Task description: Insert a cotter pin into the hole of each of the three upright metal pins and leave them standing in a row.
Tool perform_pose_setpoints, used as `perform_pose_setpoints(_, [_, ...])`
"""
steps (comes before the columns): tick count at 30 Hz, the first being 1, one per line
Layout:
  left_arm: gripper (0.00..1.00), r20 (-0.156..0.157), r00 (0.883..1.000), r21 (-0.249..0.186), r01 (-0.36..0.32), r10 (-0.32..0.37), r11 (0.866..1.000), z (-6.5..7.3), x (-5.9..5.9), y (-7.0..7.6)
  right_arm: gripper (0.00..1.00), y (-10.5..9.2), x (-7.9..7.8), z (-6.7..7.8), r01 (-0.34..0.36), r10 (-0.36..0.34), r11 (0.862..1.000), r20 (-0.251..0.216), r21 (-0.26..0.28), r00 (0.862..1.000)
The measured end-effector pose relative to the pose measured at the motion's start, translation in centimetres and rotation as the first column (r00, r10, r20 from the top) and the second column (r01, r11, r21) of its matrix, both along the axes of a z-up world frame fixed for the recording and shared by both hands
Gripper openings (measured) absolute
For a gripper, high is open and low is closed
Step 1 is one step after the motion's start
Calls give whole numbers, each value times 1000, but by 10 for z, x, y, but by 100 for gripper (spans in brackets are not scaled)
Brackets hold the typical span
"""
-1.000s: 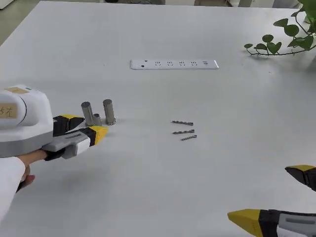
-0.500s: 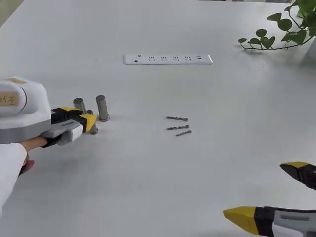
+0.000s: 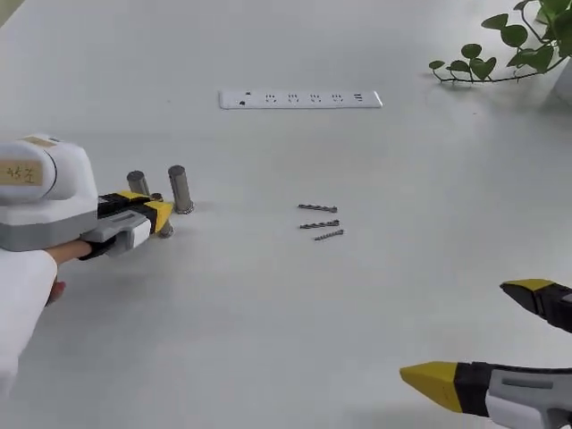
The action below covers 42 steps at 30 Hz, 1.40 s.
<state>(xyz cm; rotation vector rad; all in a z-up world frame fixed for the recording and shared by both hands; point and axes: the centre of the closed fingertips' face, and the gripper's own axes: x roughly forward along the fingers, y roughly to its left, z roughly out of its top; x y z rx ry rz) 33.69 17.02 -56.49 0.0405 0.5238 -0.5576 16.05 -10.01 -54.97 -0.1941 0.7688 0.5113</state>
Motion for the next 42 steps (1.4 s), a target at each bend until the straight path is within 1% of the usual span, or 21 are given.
perform_pose_setpoints(3, [7, -2, 1000, -14, 11, -11, 1000, 1, 0, 0, 90, 0, 0, -1, 1, -1, 1000, -3, 0, 1000])
perform_pose_setpoints(5, [7, -25, 999, -59, -27, 26, 998, 1, 2, 3, 90, -1, 0, 0, 5, -5, 1000, -1, 5, 1000])
perform_pose_setpoints(7, [6, -8, 1000, -39, -10, 10, 999, 3, 1, 3, 90, 0, 0, 0, 8, -8, 1000, -1, 12, 1000])
perform_pose_setpoints(8, [6, -13, 1000, -37, -6, 6, 999, 3, 0, 3, 89, -1, 0, 1, 9, -9, 1000, 2, 10, 1000])
perform_pose_setpoints(10, [6, -6, 1000, -38, -1, 0, 999, 4, 0, 2, 89, -2, 1, 1, 11, -11, 1000, 7, -2, 1000])
perform_pose_setpoints(14, [5, 24, 1000, -64, 6, -5, 998, 15, 1, 0, 89, -3, 3, 6, 17, -17, 1000, 23, 5, 1000])
perform_pose_setpoints(15, [5, 23, 1000, -84, 13, -11, 996, 18, 0, -3, 89, -3, 3, 6, 17, -17, 1000, 25, 5, 1000])
perform_pose_setpoints(16, [5, 33, 999, -104, 24, -21, 994, 24, -1, -6, 89, -2, 4, 8, 18, -18, 1000, 30, 6, 999])
perform_pose_setpoints(17, [5, 45, 998, -103, 38, -33, 994, 28, -2, -8, 89, -2, 3, 8, 18, -18, 1000, 32, 8, 999])
perform_pose_setpoints(18, [5, 59, 997, -103, 59, -53, 993, 34, -5, -12, 89, -2, 3, 9, 19, -19, 1000, 35, 11, 999])
perform_pose_setpoints(21, [5, 84, 992, -104, 99, -90, 990, 44, -13, -18, 89, -1, 2, 10, 21, -21, 1000, 42, 14, 999])
perform_pose_setpoints(25, [5, 100, 986, -113, 145, -134, 983, 54, -27, -26, 89, 1, 1, 12, 18, -19, 1000, 49, 18, 999])
perform_pose_setpoints(28, [5, 126, 973, -71, 204, -194, 976, 59, -40, -34, 89, 0, 0, 13, 20, -21, 1000, 53, 20, 998])
perform_pose_setpoints(29, [5, 125, 971, -73, 216, -206, 974, 60, -46, -38, 89, 0, -1, 13, 21, -22, 1000, 53, 21, 998])
perform_pose_setpoints(30, [5, 125, 969, -74, 222, -211, 972, 60, -48, -39, 89, 0, -1, 13, 22, -23, 1000, 54, 21, 998])
perform_pose_setpoints(32, [5, 129, 959, -55, 260, -252, 964, 61, -57, -46, 89, 0, -2, 14, 21, -22, 1000, 58, 21, 998])
perform_pose_setpoints(33, [5, 124, 956, -41, 271, -264, 962, 60, -61, -49, 89, 0, -2, 14, 20, -22, 1000, 60, 21, 998])
perform_pose_setpoints(35, [5, 114, 957, -56, 276, -268, 960, 60, -67, -55, 89, -1, -3, 15, 21, -22, 1000, 63, 19, 998])
perform_pose_setpoints(36, [5, 116, 953, -62, 288, -280, 956, 61, -71, -59, 89, -2, -4, 14, 22, -23, 1000, 64, 16, 998])
perform_pose_setpoints(40, [5, 122, 942, -52, 320, -312, 946, 62, -80, -68, 89, -5, -5, 15, 25, -26, 1000, 65, 11, 998])
perform_pose_setpoints(42, [5, 123, 932, -33, 347, -341, 937, 60, -86, -74, 89, -6, -5, 16, 28, -28, 1000, 68, 7, 997])
